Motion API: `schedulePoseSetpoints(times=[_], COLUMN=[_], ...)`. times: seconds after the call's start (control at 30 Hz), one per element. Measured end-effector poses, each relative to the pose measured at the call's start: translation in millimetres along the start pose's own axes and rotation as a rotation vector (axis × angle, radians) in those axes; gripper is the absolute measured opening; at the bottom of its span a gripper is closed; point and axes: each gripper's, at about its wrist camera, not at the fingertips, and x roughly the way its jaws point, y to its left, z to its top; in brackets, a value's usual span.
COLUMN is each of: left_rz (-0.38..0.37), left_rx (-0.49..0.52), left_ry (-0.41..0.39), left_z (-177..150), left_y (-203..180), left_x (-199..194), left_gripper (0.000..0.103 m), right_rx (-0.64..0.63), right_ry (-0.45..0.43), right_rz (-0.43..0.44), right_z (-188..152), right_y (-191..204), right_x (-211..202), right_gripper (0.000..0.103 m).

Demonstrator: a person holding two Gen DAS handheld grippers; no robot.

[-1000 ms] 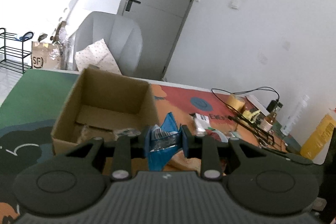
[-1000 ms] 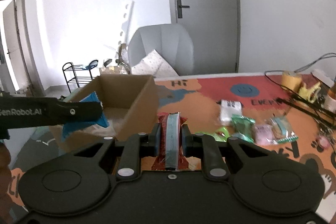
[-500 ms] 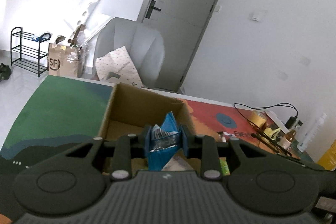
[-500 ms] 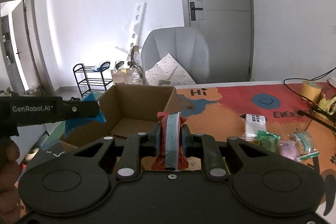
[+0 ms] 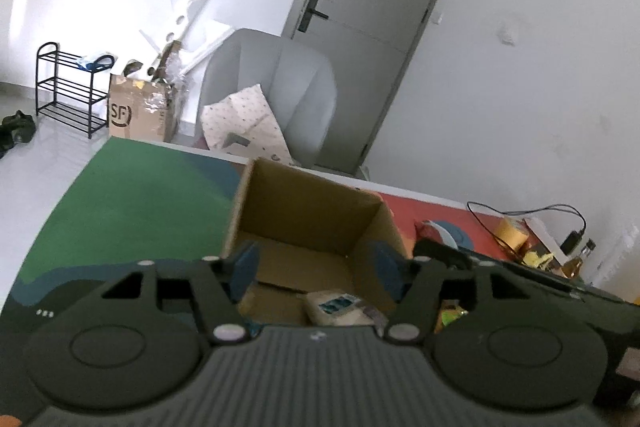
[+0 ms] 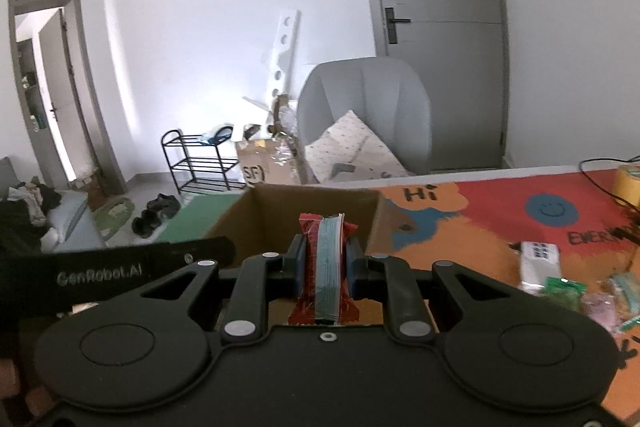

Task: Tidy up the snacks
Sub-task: 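Lower both packets into the box and open both tools to release them, then withdraw both open tools from the box back to the snack pile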

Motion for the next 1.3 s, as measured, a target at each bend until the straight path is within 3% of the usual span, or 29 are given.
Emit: schedulePoseSetpoints(times=[0.17, 0.33, 0.47, 0.6, 0.67, 0.9, 1.3], left_rz=[0.024, 0.030, 0.009, 0.005, 0.009, -0.005, -0.025], left_rx=[-0.048, -0.048, -0.035, -0.012, -0.004, 0.021, 0.111], left_ry=[-0.012, -0.021, -0.005, -0.004, -0.007, 0.007, 0.038], left_z=[5, 5, 2, -1, -3, -6, -18], left_y=[10, 9, 2, -7, -12, -31, -72], left_x=[-5, -10, -10, -11, -11, -5, 8], left_gripper=[0.075, 0.084, 0.086, 0.092, 0.094, 0.095, 0.100], right_rx=[0.040, 0.059, 0.102, 0.120, 0.133, 0.149, 0.167], right_ry=[-0.009, -0.013, -0.002, -0.007, -0.006, -0.018, -0.012], right_rz=[0.060, 0.069, 0.063, 0.004, -0.015, -0.090, -0.224], right_z=[9, 6, 2, -4, -7, -19, -31], right_y=[2, -6, -18, -32, -39, -62, -100], right_x=[7, 4, -4, -12, -18, -40, -63], right_gripper=[0.020, 0.043, 0.054, 0.070, 0.073, 0.098, 0.103])
